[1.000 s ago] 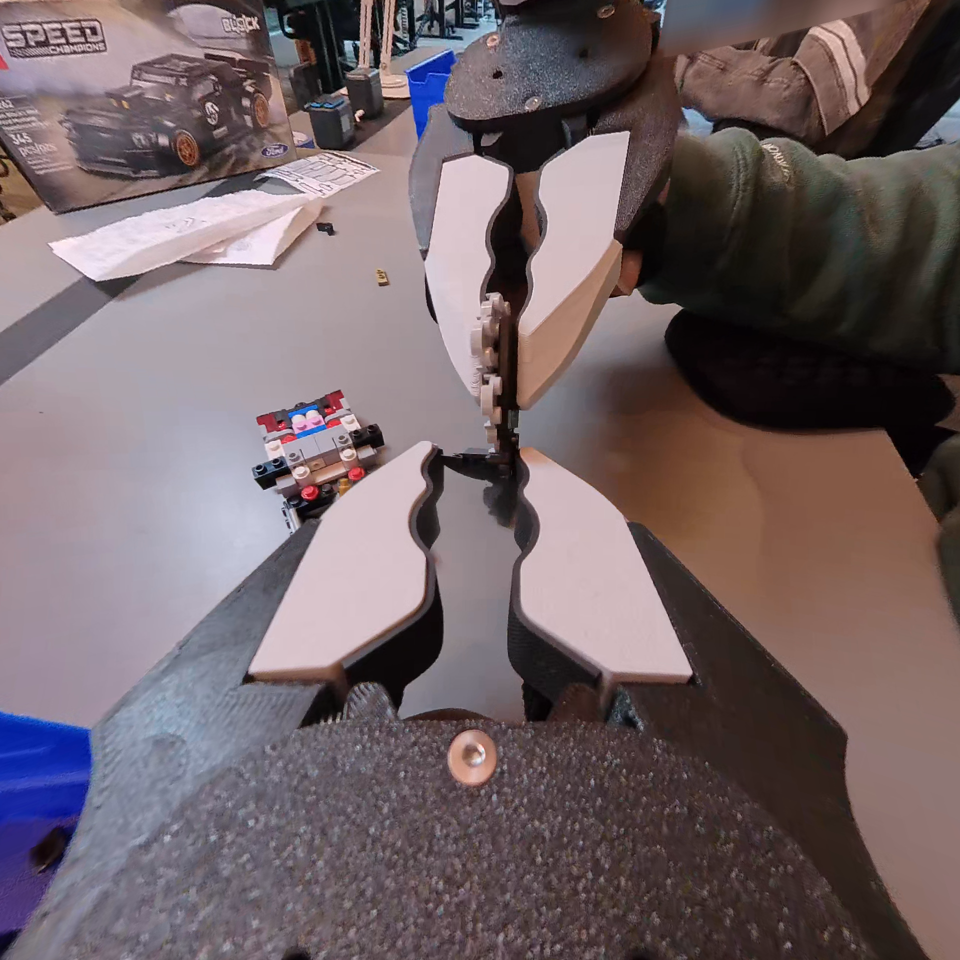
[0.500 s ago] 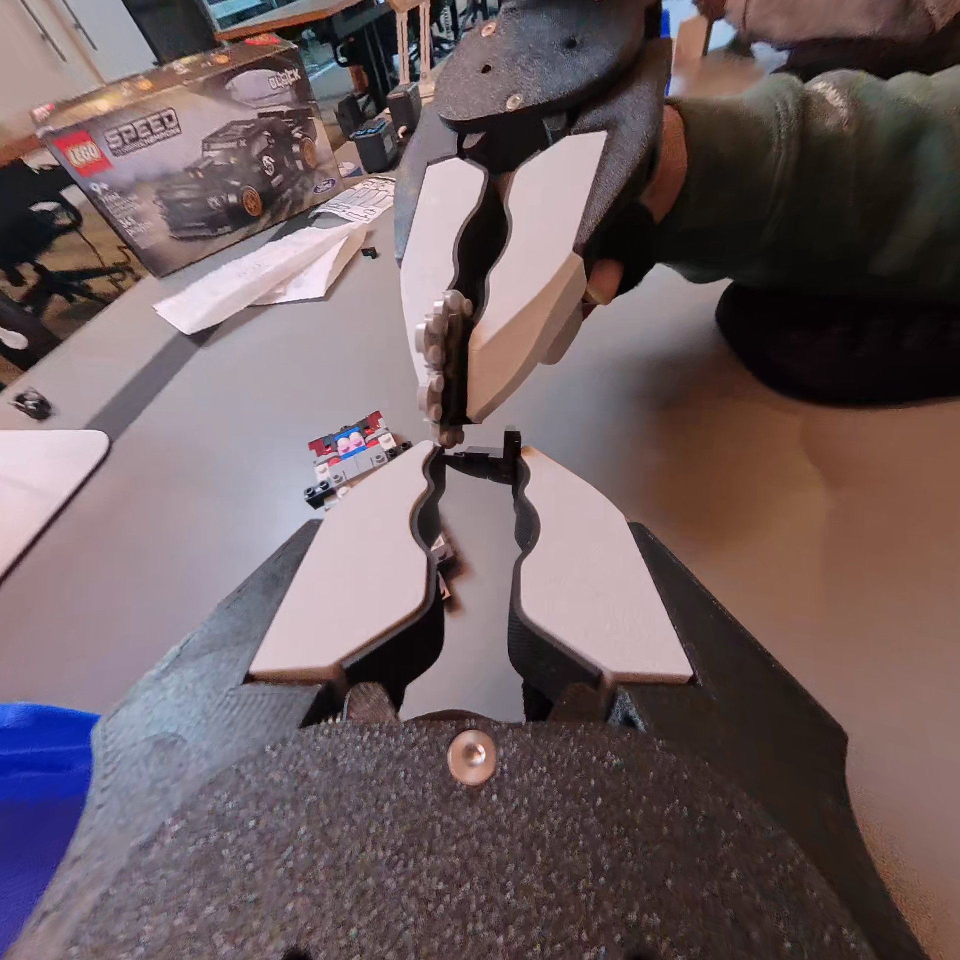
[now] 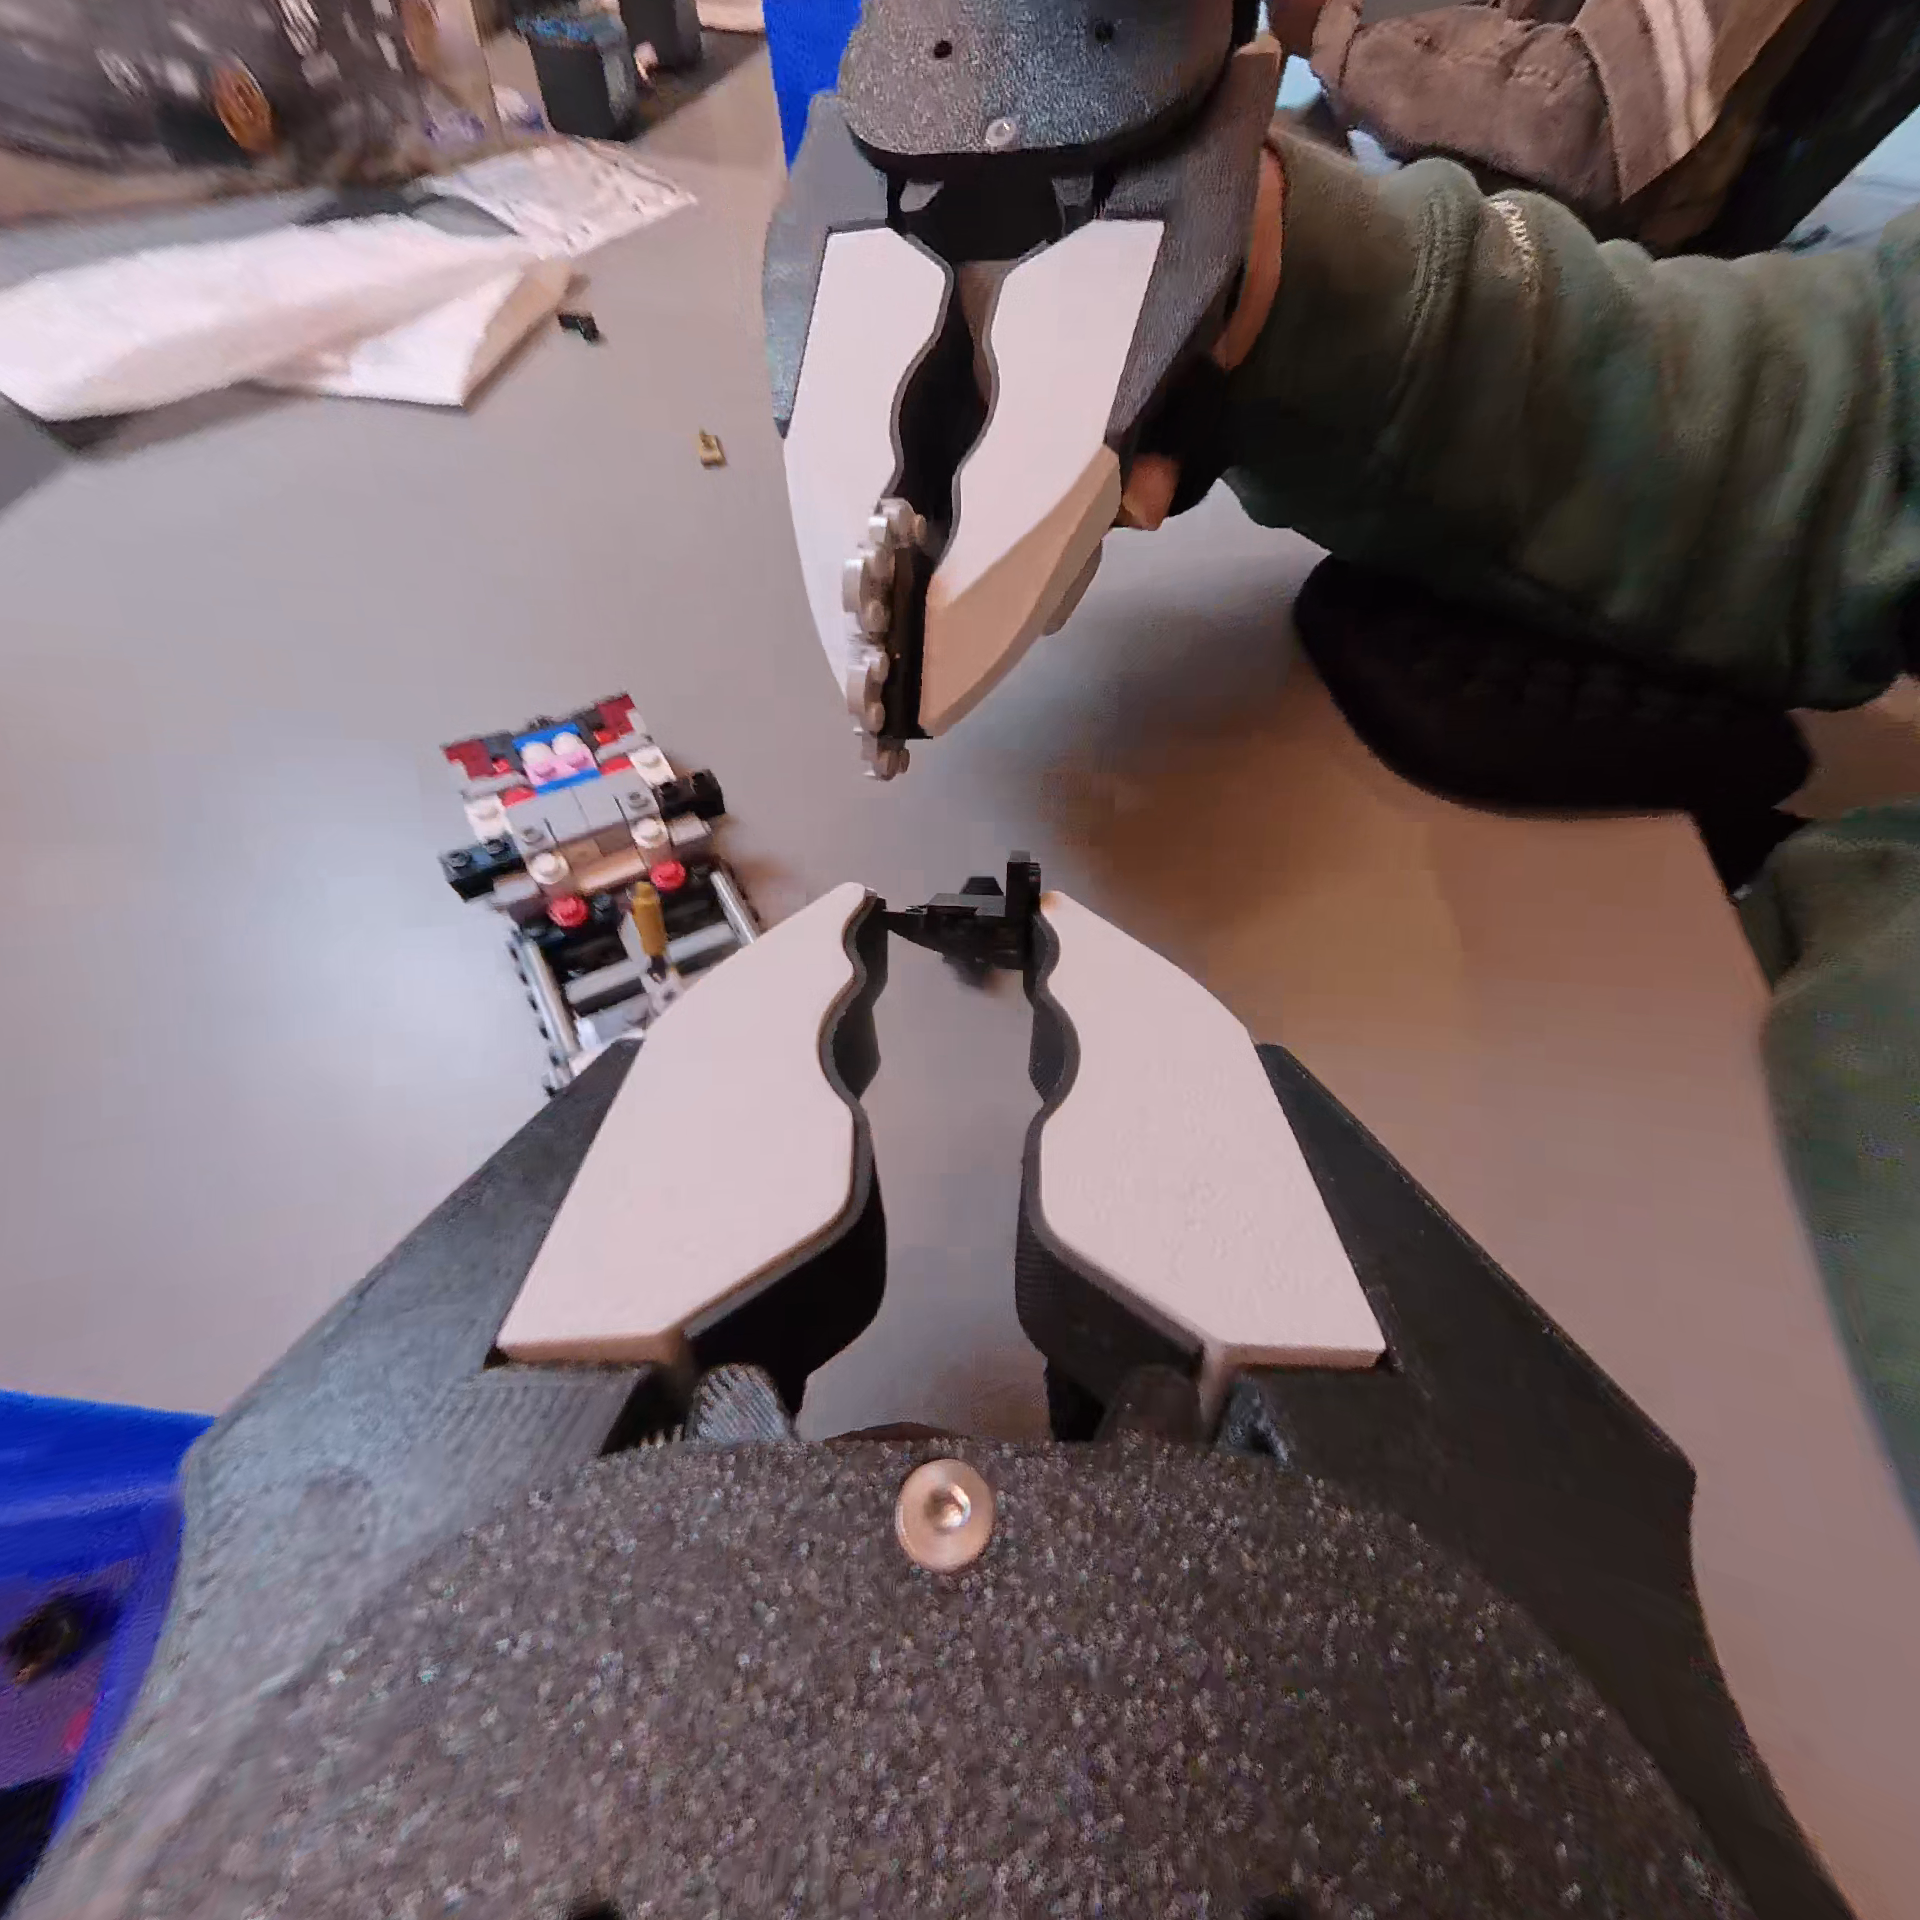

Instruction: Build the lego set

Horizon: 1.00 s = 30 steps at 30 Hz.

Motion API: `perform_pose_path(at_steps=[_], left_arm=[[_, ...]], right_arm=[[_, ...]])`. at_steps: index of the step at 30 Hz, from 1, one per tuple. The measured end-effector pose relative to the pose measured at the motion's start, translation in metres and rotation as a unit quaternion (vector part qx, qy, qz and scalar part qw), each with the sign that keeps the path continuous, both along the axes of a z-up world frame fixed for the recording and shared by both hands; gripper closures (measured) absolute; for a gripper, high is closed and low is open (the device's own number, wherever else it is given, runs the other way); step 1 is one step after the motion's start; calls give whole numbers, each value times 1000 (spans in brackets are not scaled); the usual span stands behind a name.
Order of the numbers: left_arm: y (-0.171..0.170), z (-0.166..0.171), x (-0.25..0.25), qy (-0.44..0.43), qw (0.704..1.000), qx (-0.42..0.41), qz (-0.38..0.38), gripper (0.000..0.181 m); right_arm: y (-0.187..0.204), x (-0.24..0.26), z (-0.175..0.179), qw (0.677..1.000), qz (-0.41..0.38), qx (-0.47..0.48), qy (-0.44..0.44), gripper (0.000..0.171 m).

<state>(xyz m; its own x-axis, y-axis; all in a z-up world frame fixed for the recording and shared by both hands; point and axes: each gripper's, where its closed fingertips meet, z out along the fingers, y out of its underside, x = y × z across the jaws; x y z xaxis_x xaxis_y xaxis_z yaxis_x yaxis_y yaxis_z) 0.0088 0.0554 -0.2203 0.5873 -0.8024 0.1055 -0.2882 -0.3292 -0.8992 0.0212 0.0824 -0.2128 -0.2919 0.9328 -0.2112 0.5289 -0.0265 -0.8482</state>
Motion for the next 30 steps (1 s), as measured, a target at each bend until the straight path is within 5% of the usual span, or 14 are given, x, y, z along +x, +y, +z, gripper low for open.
perform_pose_path(at_steps=[11, 24, 30], left_arm=[[-35, -42, -31, 73, 976, -203, -29, 157], [-50, -55, -49, 164, 965, -200, -47, 152], [-44, -56, -55, 177, 966, -188, -29, 152]], right_arm=[[9, 40, -51, 984, 7, -7, -175, 164], [37, 62, -64, 970, -54, 28, -235, 156], [99, 82, -59, 945, -196, 103, -240, 142]])
